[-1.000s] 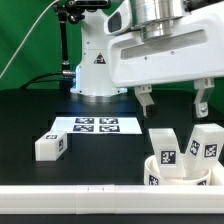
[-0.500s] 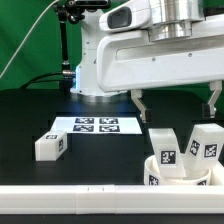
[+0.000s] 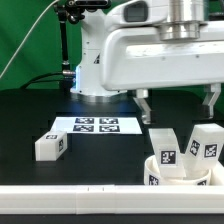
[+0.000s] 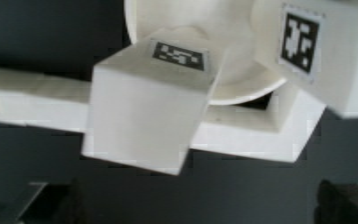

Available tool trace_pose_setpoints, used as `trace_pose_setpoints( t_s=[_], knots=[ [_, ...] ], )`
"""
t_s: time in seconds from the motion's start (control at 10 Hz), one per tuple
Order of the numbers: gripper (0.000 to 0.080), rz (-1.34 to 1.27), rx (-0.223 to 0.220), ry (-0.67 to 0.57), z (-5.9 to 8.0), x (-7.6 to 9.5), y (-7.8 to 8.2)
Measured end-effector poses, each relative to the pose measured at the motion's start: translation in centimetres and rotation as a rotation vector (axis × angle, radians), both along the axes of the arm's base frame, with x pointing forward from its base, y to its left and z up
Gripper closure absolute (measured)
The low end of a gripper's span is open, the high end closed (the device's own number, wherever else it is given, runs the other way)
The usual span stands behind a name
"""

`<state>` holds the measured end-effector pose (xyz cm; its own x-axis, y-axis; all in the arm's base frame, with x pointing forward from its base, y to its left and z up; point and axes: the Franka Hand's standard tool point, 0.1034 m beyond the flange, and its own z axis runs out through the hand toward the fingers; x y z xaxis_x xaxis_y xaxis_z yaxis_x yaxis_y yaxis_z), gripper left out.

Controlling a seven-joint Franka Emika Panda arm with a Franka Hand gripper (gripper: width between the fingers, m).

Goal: Assemble stool

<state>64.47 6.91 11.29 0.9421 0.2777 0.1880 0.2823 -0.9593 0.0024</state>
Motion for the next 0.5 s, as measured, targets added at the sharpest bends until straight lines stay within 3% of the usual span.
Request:
trace_pose_setpoints(
  t_s=[0.2, 0.5],
  knots=[
    [0.0151, 0.108, -0.021, 0.022, -0.3, -0.4, -0.9],
    [0.0151, 0.337, -0.086, 0.009, -0.3, -0.3, -1.4]
  ],
)
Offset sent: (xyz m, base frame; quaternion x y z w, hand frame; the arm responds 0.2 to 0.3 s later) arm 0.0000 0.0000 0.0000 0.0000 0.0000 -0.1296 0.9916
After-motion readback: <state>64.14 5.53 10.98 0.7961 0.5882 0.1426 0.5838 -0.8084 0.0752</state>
